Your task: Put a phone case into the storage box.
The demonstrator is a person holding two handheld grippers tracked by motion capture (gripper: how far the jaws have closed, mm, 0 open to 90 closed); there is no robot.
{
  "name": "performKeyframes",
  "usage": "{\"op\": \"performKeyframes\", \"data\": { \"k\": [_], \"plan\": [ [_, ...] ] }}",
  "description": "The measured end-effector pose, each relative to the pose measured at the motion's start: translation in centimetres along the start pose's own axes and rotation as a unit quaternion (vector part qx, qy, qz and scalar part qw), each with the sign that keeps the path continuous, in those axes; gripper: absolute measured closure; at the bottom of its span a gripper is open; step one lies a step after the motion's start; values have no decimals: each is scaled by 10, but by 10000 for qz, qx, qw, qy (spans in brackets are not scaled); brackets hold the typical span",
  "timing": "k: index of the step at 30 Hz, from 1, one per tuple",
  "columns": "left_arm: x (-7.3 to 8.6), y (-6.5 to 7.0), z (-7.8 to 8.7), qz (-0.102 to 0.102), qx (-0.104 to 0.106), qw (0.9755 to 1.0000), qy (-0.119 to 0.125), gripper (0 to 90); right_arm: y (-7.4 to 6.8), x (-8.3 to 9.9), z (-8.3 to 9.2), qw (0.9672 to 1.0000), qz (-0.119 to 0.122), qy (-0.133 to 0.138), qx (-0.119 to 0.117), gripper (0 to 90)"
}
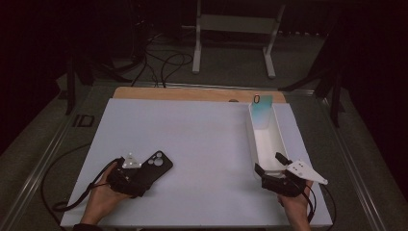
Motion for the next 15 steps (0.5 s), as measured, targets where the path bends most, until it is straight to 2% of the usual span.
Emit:
{"op": "performKeyframes", "data": {
  "k": [3, 8, 15],
  "plan": [
    [-3, 1, 2, 19, -32, 10000, 69, 159, -1, -1, -1, 9999, -15, -66, -74, 105],
    [-16, 9, 11, 44, -32, 9993, 367, 157, -10, -1, -5, 9993, 72, -252, -264, 104],
    [-38, 21, 24, 19, -31, 9972, 742, 158, -16, -11, -7, 9989, 91, -255, -381, 104]
  ]
}}
Point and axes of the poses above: each handheld gripper's, and its own axes: z roughly backward along the jaws, x roughly out of its underside, y roughly to its right, the point moved 10 cm from there along -z, roughly forward along the jaws
